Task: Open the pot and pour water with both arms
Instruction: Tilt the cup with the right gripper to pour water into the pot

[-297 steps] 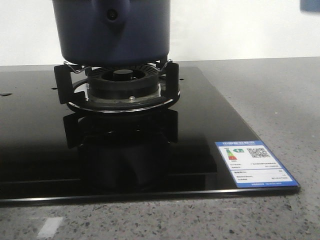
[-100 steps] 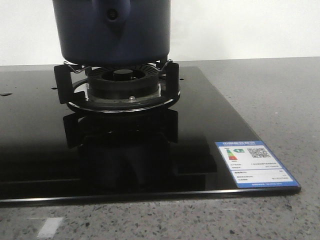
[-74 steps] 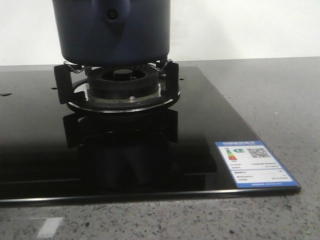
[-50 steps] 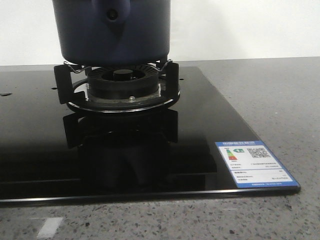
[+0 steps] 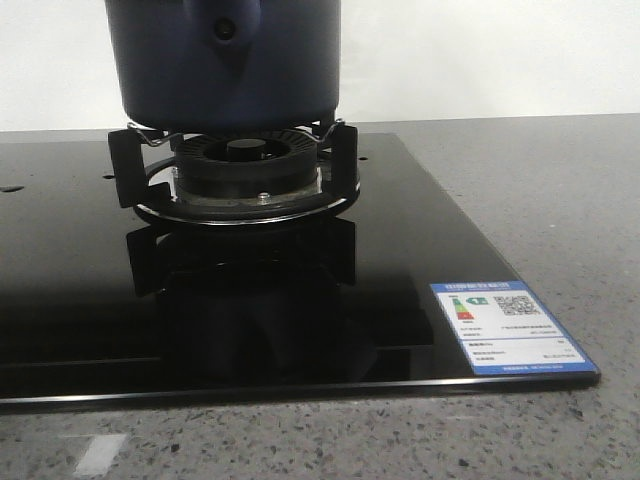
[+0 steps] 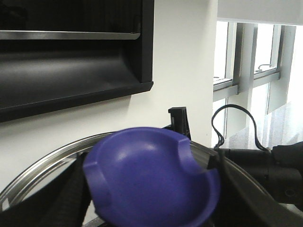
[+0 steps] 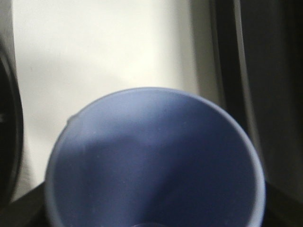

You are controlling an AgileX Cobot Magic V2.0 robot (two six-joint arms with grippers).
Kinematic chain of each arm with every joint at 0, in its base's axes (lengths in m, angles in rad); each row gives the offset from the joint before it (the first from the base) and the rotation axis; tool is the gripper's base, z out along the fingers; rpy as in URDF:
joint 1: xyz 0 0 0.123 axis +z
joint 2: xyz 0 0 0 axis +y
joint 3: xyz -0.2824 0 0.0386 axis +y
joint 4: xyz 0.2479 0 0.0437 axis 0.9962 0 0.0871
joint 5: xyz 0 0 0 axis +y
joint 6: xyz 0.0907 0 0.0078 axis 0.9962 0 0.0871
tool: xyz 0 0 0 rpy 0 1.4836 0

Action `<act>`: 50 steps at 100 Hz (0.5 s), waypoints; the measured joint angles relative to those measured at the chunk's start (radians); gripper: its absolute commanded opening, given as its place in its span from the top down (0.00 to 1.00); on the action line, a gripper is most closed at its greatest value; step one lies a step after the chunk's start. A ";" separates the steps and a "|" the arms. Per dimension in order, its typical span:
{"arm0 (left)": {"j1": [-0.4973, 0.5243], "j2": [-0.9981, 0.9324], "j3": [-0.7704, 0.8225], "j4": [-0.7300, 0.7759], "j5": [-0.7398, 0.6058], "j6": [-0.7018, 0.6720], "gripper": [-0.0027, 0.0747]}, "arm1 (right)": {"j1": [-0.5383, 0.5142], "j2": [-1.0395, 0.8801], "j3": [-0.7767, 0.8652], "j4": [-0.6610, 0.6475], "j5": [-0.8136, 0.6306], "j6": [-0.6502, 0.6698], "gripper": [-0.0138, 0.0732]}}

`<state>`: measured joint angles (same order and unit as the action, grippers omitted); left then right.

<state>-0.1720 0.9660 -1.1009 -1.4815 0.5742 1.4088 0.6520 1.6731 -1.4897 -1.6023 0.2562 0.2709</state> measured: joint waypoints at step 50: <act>0.000 0.002 0.000 0.031 0.000 0.000 0.58 | -0.200 -0.378 0.199 0.450 0.191 0.452 0.57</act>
<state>-0.1720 0.9682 -1.1009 -1.4500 0.5742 1.4088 0.4519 1.2949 -1.2909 -1.1526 0.4472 0.7231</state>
